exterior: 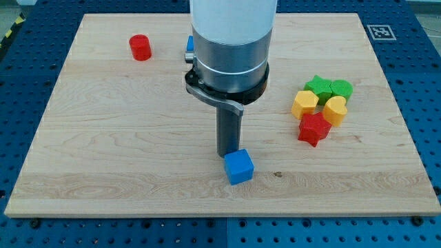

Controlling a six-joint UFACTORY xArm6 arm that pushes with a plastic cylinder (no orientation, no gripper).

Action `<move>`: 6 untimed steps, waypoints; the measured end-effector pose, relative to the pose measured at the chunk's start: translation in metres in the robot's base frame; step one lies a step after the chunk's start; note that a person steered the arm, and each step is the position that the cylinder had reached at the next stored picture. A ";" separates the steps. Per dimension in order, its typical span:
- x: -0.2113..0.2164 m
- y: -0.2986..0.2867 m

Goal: Move the blue cube vertically below the yellow heart

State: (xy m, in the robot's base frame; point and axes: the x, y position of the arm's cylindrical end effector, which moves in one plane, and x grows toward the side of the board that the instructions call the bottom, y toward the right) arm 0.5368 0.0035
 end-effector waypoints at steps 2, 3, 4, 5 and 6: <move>0.032 -0.048; 0.044 -0.005; 0.044 0.030; 0.043 0.003; 0.019 -0.038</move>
State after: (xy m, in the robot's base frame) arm 0.5562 -0.0345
